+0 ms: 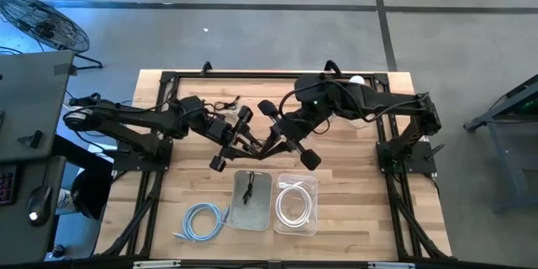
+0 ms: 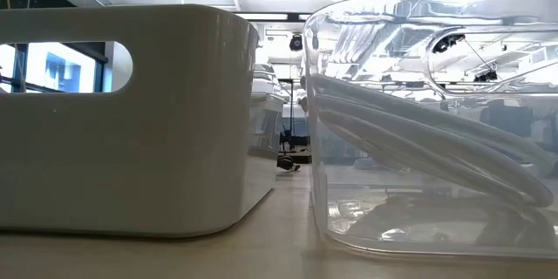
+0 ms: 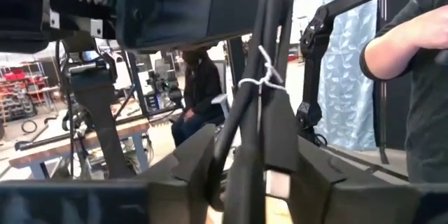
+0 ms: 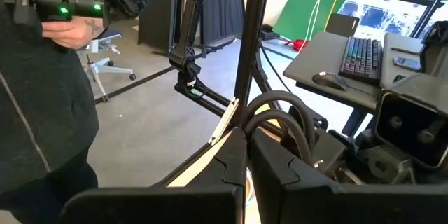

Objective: Pick & Place USB Port
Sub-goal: Put the black USB cable into the gray bin

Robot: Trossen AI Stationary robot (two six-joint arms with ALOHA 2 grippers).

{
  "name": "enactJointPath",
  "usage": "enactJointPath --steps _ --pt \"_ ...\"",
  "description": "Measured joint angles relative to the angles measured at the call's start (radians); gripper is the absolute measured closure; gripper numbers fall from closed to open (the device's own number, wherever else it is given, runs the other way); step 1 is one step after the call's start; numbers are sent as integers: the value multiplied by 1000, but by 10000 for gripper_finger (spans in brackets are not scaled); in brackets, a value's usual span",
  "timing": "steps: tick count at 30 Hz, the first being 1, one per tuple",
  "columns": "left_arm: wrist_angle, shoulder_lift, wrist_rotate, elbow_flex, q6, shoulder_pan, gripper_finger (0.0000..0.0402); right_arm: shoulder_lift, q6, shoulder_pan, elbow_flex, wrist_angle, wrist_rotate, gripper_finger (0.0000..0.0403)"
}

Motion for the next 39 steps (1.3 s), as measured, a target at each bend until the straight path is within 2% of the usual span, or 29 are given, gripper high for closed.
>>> enactJointPath --steps 2,5,6,16,22,26,34,39 --pt "8 1 -3 0 2 0 302 0 0 0 0 0 -1 403" --pt "17 -2 -1 0 13 0 377 0 -1 0 0 -2 -1 403" --pt "17 -4 -1 0 11 5 387 0 -2 0 0 -3 -1 403" --pt "12 -7 -26 0 6 4 396 0 -7 0 0 -6 4 403" --pt "4 -9 -34 0 6 5 398 0 24 3 0 6 100 385" --pt "-1 -9 -33 0 6 5 398 -1 46 11 0 21 139 350" --pt "-38 -46 -49 0 14 5 398 -40 56 21 -1 12 335 253" --pt "-218 -121 -130 2 19 5 398 -82 40 24 -3 -24 440 199"
